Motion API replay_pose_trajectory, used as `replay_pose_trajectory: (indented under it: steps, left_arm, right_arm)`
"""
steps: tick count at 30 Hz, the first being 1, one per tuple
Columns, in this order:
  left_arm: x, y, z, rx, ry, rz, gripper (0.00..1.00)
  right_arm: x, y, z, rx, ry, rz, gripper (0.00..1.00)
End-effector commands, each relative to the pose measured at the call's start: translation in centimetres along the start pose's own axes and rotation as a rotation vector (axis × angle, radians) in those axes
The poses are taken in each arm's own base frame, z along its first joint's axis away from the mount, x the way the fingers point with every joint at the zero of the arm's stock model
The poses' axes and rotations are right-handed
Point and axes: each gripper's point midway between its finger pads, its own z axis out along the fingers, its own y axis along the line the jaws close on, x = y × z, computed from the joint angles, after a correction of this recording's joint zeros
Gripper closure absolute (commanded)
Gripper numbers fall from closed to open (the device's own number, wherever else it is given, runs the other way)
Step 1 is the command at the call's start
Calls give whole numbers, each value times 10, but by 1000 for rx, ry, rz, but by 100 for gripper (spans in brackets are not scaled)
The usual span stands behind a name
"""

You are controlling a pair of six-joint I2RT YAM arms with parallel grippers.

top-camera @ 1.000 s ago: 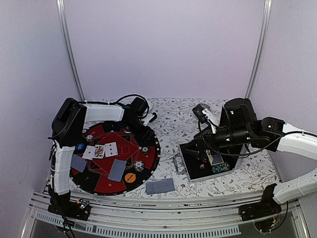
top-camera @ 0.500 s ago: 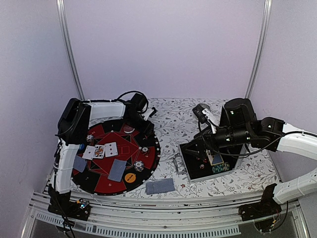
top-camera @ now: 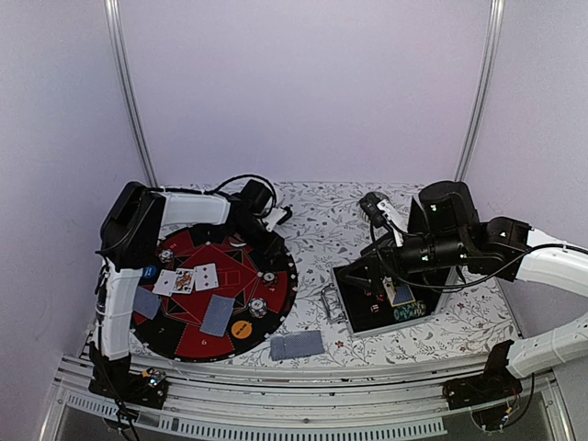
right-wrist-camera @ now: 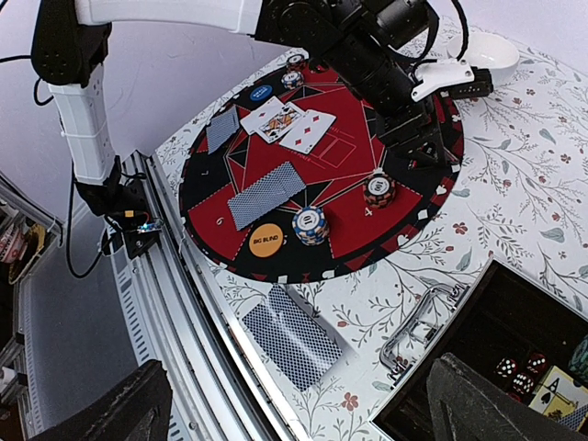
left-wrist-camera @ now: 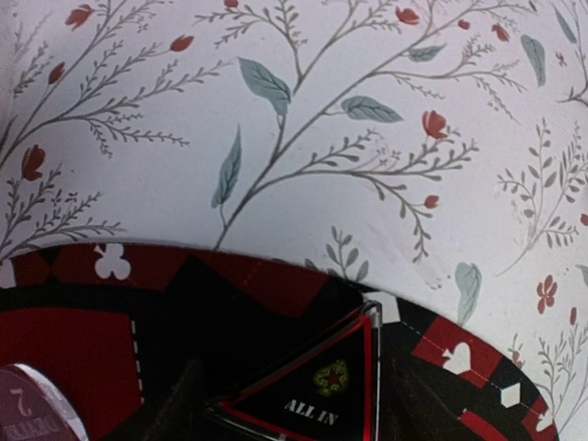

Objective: Distribute texas hold em gaming equipment
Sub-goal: Hold the face-down deck piles at the center of the board.

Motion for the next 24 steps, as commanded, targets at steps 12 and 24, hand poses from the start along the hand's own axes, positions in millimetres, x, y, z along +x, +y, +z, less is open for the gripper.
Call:
replay_pose_trajectory:
  steps: [12, 24]
  left_arm:
    - [25, -72, -5, 136, 45, 154, 45]
    - [-24, -94, -74, 142, -175, 213, 22]
  right_arm:
    - [-3, 1, -6, -5, -16, 5, 1]
    - [-8, 4, -12, -12, -37, 3, 1]
